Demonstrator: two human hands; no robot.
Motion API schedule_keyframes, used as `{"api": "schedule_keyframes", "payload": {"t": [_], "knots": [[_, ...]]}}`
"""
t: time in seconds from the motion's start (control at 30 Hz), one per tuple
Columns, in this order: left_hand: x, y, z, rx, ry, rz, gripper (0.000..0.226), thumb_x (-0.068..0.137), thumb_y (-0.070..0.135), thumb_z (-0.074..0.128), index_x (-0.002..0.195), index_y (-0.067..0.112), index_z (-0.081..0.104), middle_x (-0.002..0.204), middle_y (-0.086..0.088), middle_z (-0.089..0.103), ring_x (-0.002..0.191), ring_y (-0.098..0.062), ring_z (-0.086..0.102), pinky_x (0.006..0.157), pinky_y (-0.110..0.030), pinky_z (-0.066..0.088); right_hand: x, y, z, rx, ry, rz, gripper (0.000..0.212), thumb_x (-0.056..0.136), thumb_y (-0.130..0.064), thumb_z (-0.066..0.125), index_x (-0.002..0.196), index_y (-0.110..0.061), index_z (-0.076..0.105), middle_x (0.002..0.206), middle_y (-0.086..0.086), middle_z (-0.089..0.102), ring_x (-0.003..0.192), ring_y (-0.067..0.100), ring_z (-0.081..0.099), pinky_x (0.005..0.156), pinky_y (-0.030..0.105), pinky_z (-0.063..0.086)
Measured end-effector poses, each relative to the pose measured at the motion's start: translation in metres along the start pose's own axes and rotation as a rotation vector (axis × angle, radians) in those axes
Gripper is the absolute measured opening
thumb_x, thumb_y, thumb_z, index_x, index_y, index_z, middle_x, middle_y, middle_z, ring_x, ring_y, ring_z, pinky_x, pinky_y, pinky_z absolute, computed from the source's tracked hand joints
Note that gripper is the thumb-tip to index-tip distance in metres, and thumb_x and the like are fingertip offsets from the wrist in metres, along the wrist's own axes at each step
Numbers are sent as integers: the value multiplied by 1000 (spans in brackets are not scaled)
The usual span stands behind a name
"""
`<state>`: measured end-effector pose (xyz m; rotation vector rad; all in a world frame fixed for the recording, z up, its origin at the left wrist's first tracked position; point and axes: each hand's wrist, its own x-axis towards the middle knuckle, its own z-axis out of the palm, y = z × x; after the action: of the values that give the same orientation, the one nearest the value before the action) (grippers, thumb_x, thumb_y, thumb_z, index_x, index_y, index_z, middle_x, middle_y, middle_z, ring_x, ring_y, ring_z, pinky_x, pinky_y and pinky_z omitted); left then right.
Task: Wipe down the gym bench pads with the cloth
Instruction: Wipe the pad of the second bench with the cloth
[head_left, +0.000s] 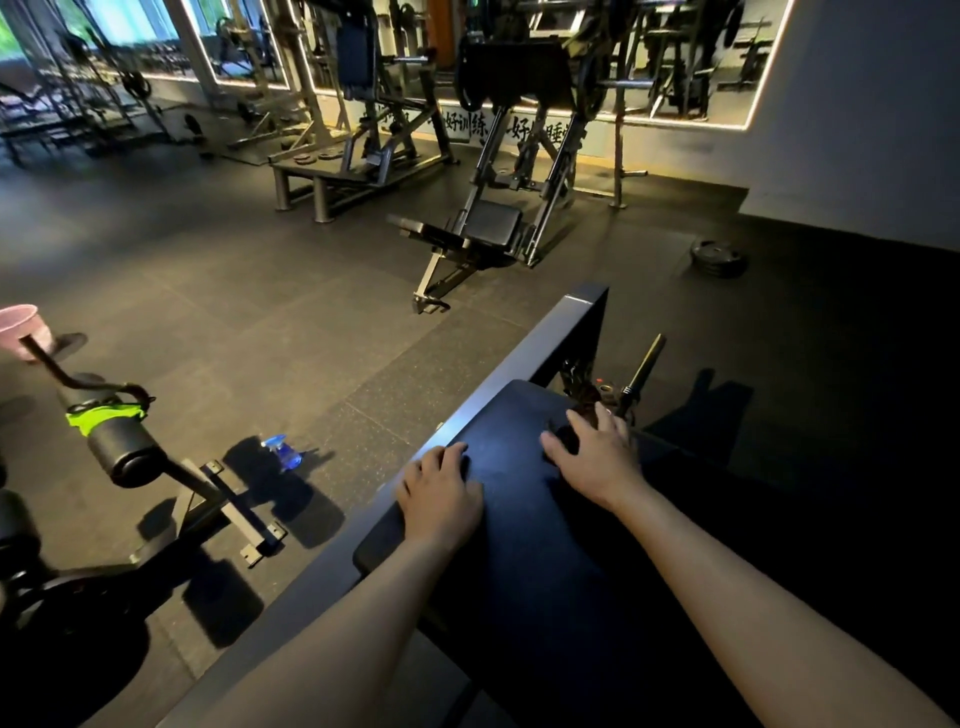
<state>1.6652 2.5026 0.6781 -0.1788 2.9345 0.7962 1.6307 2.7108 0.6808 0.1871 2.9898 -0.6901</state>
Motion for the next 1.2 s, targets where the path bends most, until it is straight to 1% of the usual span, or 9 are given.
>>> {"api": "schedule_keyframes", "payload": {"t": [0.1, 0.23, 0.33, 0.5, 0.63, 0.77, 0.93, 1.1, 1.2], "knots": [[14, 12, 4, 27, -23, -7, 57, 96, 36, 47, 151, 32, 35, 157, -2, 31, 144, -29, 22, 117, -49, 14, -16, -4, 7, 59, -132, -156, 77, 89, -34, 63, 152, -37, 19, 163, 8, 0, 148, 30, 1, 120, 45, 13], [27, 14, 10, 47, -43, -32, 56, 95, 41, 45, 150, 36, 34, 159, 3, 27, 145, -28, 20, 115, -50, 13, -3, 4, 12, 91, -8, -278, 59, 88, -8, 62, 141, -27, 45, 149, 7, 36, 136, 30, 28, 115, 37, 23], [33, 10, 15, 48, -26, -38, 55, 93, 46, 43, 147, 39, 36, 157, 6, 30, 142, -27, 22, 113, -51, 14, 26, 11, 16, 95, 154, -212, 46, 87, -6, 62, 132, -15, 59, 136, 14, 50, 124, 35, 41, 110, 34, 28], [30, 8, 20, 50, 45, -4, 56, 92, 47, 43, 147, 39, 37, 152, 7, 35, 137, -25, 25, 112, -46, 16, 72, -6, 19, 143, 224, 14, 49, 89, -5, 55, 137, -15, 54, 137, 18, 47, 122, 38, 41, 106, 36, 30], [31, 7, 23, 72, 85, 13, 55, 92, 48, 44, 147, 38, 37, 151, 6, 35, 137, -25, 24, 112, -46, 17, 90, -60, 40, 174, 112, -175, 52, 84, -3, 55, 134, -18, 58, 134, 19, 51, 120, 39, 46, 104, 34, 35], [32, 6, 23, 78, 72, 21, 56, 95, 47, 42, 149, 38, 32, 154, 4, 32, 139, -27, 23, 112, -47, 17, 91, -86, 53, 84, -7, -353, 50, 90, -8, 49, 136, -25, 56, 138, 7, 50, 125, 30, 41, 105, 35, 34], [34, 5, 24, 104, 48, 19, 58, 95, 50, 40, 152, 40, 31, 157, 4, 29, 140, -27, 21, 113, -47, 16, 84, -44, 33, 13, 159, -171, 53, 83, -8, 50, 131, -26, 61, 124, 10, 57, 115, 34, 47, 97, 36, 39], [34, 5, 24, 94, 45, 27, 56, 95, 48, 40, 150, 40, 32, 156, 4, 30, 139, -27, 22, 113, -48, 16, 79, -8, 23, 38, 301, 145, 47, 84, -6, 48, 129, -15, 62, 131, 15, 50, 120, 37, 41, 105, 39, 34], [34, 5, 24, 88, 44, 25, 57, 94, 48, 39, 150, 40, 32, 155, 3, 30, 139, -28, 21, 113, -48, 15, 83, -27, 31, 83, 285, 111, 45, 86, -6, 48, 129, -15, 62, 132, 17, 49, 119, 38, 40, 105, 36, 30]]}}
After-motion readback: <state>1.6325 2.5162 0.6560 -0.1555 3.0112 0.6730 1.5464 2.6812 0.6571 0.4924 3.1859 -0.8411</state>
